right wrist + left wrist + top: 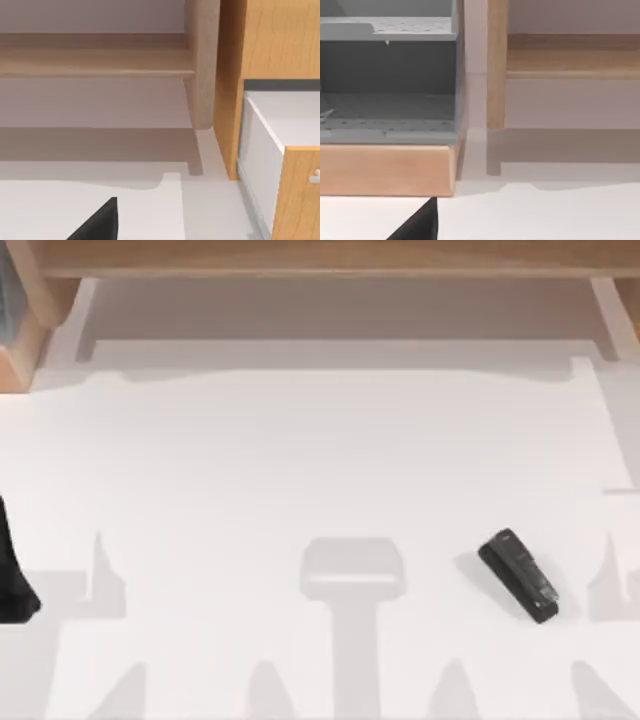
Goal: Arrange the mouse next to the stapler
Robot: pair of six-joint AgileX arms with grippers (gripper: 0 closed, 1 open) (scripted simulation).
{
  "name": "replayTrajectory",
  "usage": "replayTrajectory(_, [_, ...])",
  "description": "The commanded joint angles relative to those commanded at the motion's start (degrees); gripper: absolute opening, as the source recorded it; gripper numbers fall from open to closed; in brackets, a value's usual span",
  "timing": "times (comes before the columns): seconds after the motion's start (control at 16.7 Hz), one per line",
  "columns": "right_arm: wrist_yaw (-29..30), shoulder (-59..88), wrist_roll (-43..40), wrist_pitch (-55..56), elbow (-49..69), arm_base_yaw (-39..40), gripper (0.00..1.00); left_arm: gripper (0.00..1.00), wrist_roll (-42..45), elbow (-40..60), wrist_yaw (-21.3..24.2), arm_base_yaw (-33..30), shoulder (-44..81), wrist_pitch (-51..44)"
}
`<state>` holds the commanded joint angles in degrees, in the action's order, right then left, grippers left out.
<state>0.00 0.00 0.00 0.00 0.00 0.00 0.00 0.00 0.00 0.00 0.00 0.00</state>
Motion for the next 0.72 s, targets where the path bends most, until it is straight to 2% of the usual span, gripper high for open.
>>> replayTrajectory(0.36, [0.2, 5.8, -0.7, -5.2, 5.8, -2.9, 1.0, 1.0, 0.0, 0.0, 0.0, 0.0, 0.0, 0.0])
replayTrajectory(0.54, [0.4, 16.4, -2.0, -13.9, 16.4, -7.2, 1.0, 1.0, 0.0, 0.0, 0.0, 0.0, 0.0, 0.0])
replayTrajectory(0.72, [0.6, 32.5, -4.1, -25.1, 32.3, -12.3, 1.0, 1.0, 0.0, 0.0, 0.0, 0.0, 0.0, 0.0])
